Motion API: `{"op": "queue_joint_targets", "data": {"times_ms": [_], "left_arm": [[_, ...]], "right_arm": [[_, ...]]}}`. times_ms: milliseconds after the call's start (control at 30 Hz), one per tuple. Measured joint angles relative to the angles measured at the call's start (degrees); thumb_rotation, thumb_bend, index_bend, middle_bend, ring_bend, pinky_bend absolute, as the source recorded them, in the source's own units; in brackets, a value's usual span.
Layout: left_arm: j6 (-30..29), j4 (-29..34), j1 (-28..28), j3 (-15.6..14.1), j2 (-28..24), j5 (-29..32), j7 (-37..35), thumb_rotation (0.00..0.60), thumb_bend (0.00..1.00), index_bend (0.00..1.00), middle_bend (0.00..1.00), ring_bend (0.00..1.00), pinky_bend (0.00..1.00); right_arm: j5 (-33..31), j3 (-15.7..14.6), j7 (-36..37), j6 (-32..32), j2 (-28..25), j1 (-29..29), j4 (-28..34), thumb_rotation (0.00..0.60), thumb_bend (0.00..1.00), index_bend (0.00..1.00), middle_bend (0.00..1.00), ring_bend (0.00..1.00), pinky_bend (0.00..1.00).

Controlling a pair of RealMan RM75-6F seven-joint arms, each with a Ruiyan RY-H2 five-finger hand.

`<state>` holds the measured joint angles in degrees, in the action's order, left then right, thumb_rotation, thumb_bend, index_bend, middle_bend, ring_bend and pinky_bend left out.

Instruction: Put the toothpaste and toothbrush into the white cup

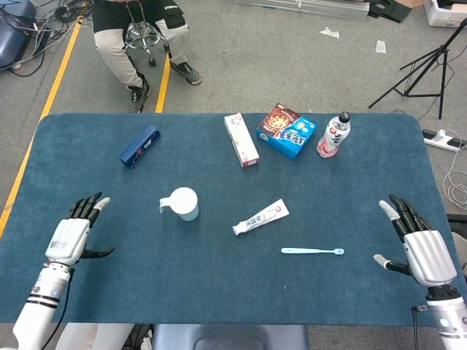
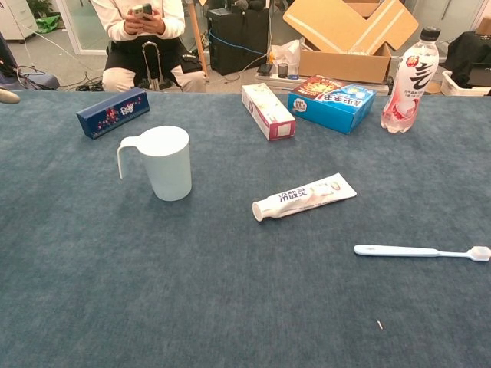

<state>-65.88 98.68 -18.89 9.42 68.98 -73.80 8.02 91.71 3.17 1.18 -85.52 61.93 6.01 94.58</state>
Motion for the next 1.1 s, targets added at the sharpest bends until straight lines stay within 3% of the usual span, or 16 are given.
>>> {"op": "queue_joint_targets", "data": {"times_ms": [300, 567, 1100], "left_arm": [[8.37, -0.69, -6.64, 4.16, 1.38, 9.15, -2.04, 0.6, 0.0, 0.0, 0.0, 0.0, 0.0], [15.06, -4.5, -11.05, 5.02, 3.39, 13.52, -4.55, 0.6, 0.0, 0.01, 0.0, 0.0, 0.0], [20.62, -11.72, -17.89, 5.33, 9.21, 22.19, -5.23, 0.6, 0.0, 0.24, 0.0, 0.0, 0.0]], "right_arm": [[-0.73, 0.19, 0.58, 0.12, -0.52, 0.12, 0.13, 0.6, 0.0, 0.0, 0.0, 0.0, 0.27], [-1.23, 0.16, 1.35, 0.55, -0.61, 0.27, -0.54, 0.6, 0.0, 0.0, 0.0, 0.0, 0.27], [-1.44, -0.29, 2.74, 0.72, -0.56, 0.19, -2.02, 0.6, 0.0, 0.0, 0.0, 0.0, 0.27]]}}
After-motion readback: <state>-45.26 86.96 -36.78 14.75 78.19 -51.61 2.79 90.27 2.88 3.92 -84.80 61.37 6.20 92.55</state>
